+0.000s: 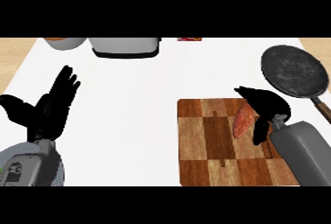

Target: Pick the sweet potato from the cutting board and place it in the pan

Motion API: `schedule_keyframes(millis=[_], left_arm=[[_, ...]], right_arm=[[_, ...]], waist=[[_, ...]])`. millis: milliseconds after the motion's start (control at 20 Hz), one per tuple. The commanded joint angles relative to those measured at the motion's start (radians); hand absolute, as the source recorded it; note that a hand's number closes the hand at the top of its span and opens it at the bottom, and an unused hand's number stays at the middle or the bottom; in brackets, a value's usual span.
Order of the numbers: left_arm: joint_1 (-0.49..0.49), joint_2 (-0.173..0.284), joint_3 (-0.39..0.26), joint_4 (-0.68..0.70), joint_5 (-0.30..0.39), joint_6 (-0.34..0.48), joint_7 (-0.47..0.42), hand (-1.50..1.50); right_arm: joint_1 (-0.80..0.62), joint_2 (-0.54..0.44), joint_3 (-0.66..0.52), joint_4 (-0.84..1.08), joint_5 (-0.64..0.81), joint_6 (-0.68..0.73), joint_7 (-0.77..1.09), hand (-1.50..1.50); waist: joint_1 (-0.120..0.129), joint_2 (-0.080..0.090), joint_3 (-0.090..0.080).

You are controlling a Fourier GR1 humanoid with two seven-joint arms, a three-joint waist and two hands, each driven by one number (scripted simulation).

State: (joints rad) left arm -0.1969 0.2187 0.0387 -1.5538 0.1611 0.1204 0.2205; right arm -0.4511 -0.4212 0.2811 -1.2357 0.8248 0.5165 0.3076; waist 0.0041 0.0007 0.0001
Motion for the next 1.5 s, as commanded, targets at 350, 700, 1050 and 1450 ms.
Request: schedule_keyframes(millis=[350,700,1050,1450], left_arm=[[0.075,-0.047,-0.003,-0.073,-0.04,-0.01,-0.01,0.0],[0.02,-0.017,0.047,-0.074,-0.007,-0.041,0.06,0.0],[0.002,-0.039,0.042,0.016,-0.046,-0.049,0.003,0.0],[0.006,-0.071,0.037,-0.032,-0.052,-0.031,0.03,0.0]], right_arm=[[-0.072,0.115,-0.063,0.253,0.101,-0.091,-0.122,-1.5],[-0.069,0.151,-0.048,0.233,0.152,-0.131,-0.196,1.5],[-0.055,0.19,-0.079,0.331,0.188,-0.241,-0.267,1.5],[0.03,0.153,-0.052,0.174,0.197,-0.167,-0.362,1.5]], waist=[[0.005,0.001,0.0],[0.0,-0.001,0.0],[-0.002,0.0,0.0],[-0.003,-0.001,0.0]])
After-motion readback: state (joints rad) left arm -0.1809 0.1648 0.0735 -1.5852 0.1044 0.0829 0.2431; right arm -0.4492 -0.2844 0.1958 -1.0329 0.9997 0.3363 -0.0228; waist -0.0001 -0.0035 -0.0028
